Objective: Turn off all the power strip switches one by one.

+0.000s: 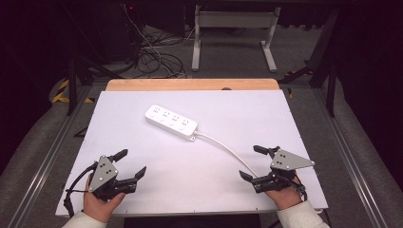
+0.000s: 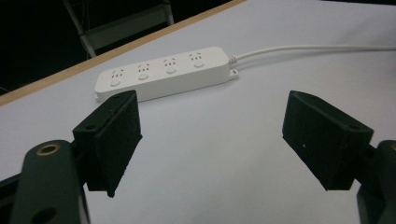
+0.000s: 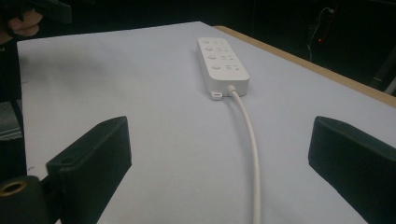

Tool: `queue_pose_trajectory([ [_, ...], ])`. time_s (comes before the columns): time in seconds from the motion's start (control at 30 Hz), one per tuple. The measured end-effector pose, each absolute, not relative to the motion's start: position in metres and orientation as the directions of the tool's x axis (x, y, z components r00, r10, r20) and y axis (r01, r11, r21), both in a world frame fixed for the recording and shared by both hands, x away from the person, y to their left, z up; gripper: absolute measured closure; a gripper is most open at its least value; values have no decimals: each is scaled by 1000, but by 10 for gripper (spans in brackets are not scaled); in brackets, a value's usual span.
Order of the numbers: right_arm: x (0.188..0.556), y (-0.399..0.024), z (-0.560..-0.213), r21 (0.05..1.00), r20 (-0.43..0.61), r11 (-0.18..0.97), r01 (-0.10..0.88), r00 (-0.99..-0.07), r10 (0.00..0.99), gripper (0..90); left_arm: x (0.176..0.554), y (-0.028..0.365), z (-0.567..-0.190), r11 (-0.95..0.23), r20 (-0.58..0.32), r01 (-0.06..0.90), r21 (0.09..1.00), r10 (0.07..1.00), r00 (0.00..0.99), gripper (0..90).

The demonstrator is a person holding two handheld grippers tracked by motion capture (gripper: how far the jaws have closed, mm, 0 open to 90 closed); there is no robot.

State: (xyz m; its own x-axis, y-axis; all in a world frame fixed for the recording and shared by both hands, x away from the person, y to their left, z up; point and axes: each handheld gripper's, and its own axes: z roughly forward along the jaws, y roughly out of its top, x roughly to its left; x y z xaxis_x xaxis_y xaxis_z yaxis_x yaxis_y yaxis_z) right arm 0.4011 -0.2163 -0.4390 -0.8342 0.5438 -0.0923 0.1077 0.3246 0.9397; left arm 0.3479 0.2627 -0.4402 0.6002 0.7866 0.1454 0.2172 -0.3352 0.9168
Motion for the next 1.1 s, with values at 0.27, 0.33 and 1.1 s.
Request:
queue_pose_trajectory([
  [0.27, 401, -216, -439, 940, -91, 324, 106, -837, 539, 68, 350, 262, -440, -320, 117, 226, 920, 775, 621, 248],
  [0.33, 401, -216, -439, 939, -93, 326, 106, -838, 538, 69, 350, 263, -439, -320, 113, 230, 919, 773, 624, 275],
  [1.1, 398, -213, -440, 939, -101, 332, 92, -847, 521, 75, 377, 274, -410, -347, 63, 331, 878, 768, 638, 900],
])
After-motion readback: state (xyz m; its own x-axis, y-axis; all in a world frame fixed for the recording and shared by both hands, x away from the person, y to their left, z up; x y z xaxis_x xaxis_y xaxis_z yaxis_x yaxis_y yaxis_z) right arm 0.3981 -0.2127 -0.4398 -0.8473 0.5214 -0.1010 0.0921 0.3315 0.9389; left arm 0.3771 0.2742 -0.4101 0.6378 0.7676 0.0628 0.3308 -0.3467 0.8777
